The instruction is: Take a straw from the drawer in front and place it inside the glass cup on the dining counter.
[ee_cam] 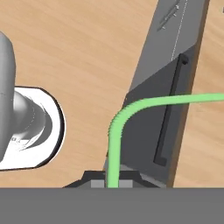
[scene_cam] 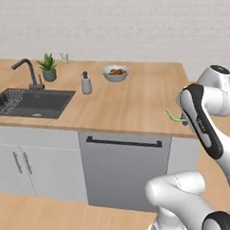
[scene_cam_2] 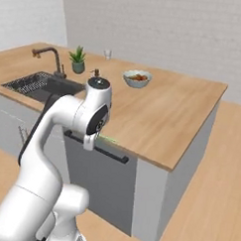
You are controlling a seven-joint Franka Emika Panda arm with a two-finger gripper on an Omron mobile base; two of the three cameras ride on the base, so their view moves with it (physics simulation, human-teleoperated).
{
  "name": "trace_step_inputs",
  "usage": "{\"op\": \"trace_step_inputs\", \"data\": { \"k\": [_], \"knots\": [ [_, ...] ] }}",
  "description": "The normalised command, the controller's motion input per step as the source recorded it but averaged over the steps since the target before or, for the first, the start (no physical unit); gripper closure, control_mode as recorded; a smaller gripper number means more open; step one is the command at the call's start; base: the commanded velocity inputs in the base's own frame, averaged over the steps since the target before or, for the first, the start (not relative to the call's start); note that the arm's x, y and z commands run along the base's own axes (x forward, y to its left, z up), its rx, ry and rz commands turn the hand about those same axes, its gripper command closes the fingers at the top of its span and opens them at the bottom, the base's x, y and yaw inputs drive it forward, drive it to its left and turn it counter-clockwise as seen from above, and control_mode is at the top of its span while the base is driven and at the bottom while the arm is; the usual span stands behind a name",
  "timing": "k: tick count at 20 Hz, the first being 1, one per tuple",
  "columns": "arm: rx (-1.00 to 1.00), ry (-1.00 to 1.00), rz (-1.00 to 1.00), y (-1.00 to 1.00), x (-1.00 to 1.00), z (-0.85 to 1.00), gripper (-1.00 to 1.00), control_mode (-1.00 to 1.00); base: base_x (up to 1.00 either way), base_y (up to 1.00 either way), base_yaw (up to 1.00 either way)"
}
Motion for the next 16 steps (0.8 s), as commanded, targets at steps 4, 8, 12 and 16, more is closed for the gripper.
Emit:
{"op": "trace_step_inputs", "data": {
  "k": [4,8,12,16],
  "knots": [
    [0.00,0.00,0.00,0.00,0.00,0.00,1.00,1.00,0.20,-1.00,-0.11],
    [0.00,0.00,0.00,0.00,0.00,0.00,1.00,1.00,0.17,-1.00,-0.06],
    [0.00,0.00,0.00,0.00,0.00,0.00,1.00,1.00,0.16,-1.00,0.00],
    [0.00,0.00,0.00,0.00,0.00,0.00,1.00,1.00,0.34,-1.00,0.00]
  ]
}}
